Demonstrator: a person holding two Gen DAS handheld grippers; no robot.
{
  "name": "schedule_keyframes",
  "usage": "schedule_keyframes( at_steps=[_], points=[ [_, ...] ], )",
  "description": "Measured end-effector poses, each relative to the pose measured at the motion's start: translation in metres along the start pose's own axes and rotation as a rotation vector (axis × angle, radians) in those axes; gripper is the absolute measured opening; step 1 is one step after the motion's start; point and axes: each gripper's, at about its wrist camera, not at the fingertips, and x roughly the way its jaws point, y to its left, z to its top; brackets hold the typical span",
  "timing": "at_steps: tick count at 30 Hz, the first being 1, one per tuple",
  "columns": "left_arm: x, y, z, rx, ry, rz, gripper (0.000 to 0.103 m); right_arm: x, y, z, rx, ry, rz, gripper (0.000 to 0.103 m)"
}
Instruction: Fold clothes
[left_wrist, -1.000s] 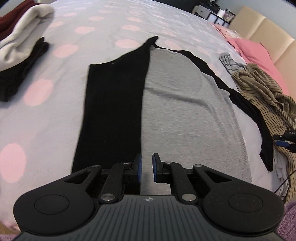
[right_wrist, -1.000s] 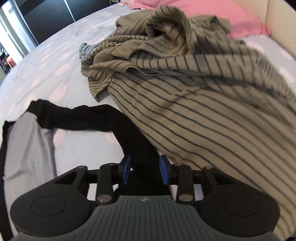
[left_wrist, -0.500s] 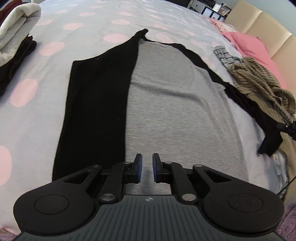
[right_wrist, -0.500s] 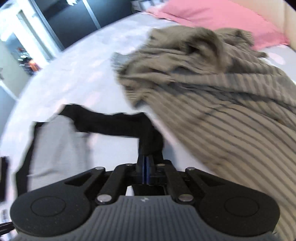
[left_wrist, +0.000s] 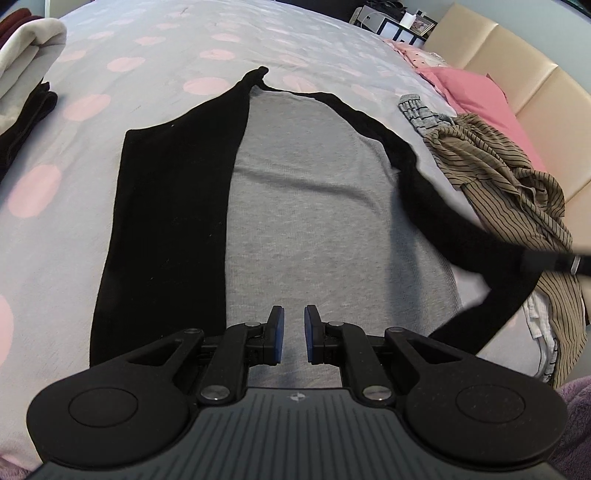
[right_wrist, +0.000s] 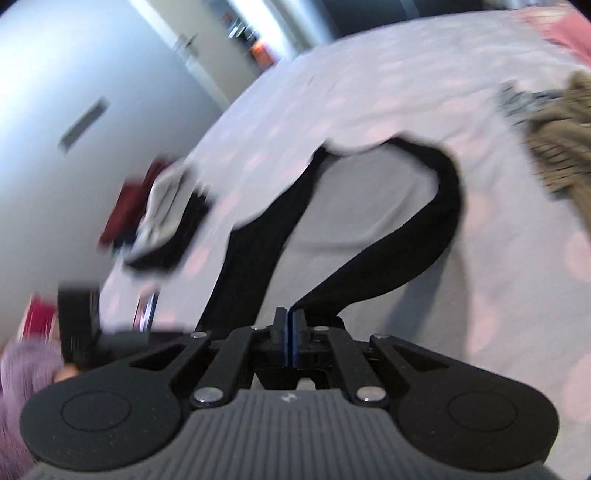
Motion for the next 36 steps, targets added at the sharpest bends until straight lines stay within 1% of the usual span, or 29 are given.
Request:
schedule_keyframes(
  at_steps=[2,3,5,6,7,9,11,12,13,15,18,20,21,22,23,24,25,27,28,32,36],
  points=[
    [0.0,0.002,-0.002,-0.001,0.004,-0.005,0.009,0.018,0.013,-0.009,-0.058,0.076,0.006,0.008],
    [-0.001,0.003,-0.003,-0.001,0.006,-0.008,0.009,0.024,0.016,-0.014,-0.08,0.101,-0.004,0.01],
    [0.0,0.004,-0.006,0.001,0.009,-0.016,0.015,0.031,0.016,-0.02,-0.1,0.125,-0.024,0.017],
    [0.0,0.003,-0.007,0.006,0.012,-0.021,0.02,0.034,0.014,-0.022,-0.105,0.134,-0.035,0.025],
    [0.0,0.002,-0.009,0.012,0.015,-0.028,0.024,0.036,0.008,-0.021,-0.098,0.135,-0.047,0.028],
    [0.002,-0.002,-0.012,0.033,0.023,-0.047,0.025,0.038,-0.003,-0.021,-0.082,0.132,-0.076,0.028],
    [0.005,-0.01,-0.016,0.068,0.034,-0.07,0.027,0.037,-0.016,-0.022,-0.067,0.12,-0.123,0.028],
    [0.007,-0.016,-0.019,0.088,0.043,-0.081,0.031,0.036,-0.023,-0.023,-0.058,0.116,-0.148,0.027],
    [0.009,-0.021,-0.022,0.109,0.055,-0.095,0.036,0.036,-0.031,-0.023,-0.042,0.116,-0.168,0.027],
    [0.014,-0.032,-0.027,0.143,0.076,-0.118,0.041,0.033,-0.045,-0.024,-0.005,0.118,-0.197,0.027],
    [0.024,-0.046,-0.032,0.174,0.107,-0.144,0.042,0.034,-0.06,-0.024,0.028,0.113,-0.225,0.027],
    [0.033,-0.055,-0.036,0.193,0.128,-0.14,0.042,0.034,-0.065,-0.023,0.028,0.1,-0.238,0.027],
    [0.038,-0.059,-0.038,0.21,0.138,-0.125,0.042,0.033,-0.067,-0.023,0.022,0.092,-0.247,0.027],
    [0.043,-0.062,-0.04,0.23,0.147,-0.105,0.036,0.034,-0.068,-0.021,0.007,0.085,-0.259,0.027],
    [0.049,-0.065,-0.041,0.25,0.16,-0.087,0.027,0.034,-0.068,-0.02,-0.009,0.077,-0.27,0.027],
    [0.054,-0.066,-0.042,0.264,0.177,-0.076,0.008,0.034,-0.069,-0.018,-0.025,0.068,-0.281,0.027],
    [0.055,-0.064,-0.041,0.258,0.184,-0.076,0.006,0.035,-0.07,-0.015,-0.042,0.059,-0.29,0.027],
    [0.051,-0.055,-0.035,0.208,0.173,-0.101,0.004,0.036,-0.073,-0.008,-0.088,0.039,-0.311,0.027],
    [0.046,-0.05,-0.03,0.177,0.154,-0.119,0.003,0.037,-0.074,-0.004,-0.119,0.031,-0.325,0.027],
    [0.017,-0.022,-0.006,0.043,0.031,-0.173,0.003,0.043,-0.08,0.015,-0.23,0.019,-0.379,0.027],
    [-0.009,0.01,0.013,-0.091,-0.109,-0.199,0.003,0.068,-0.085,0.034,-0.348,0.017,-0.402,0.027]
  ],
)
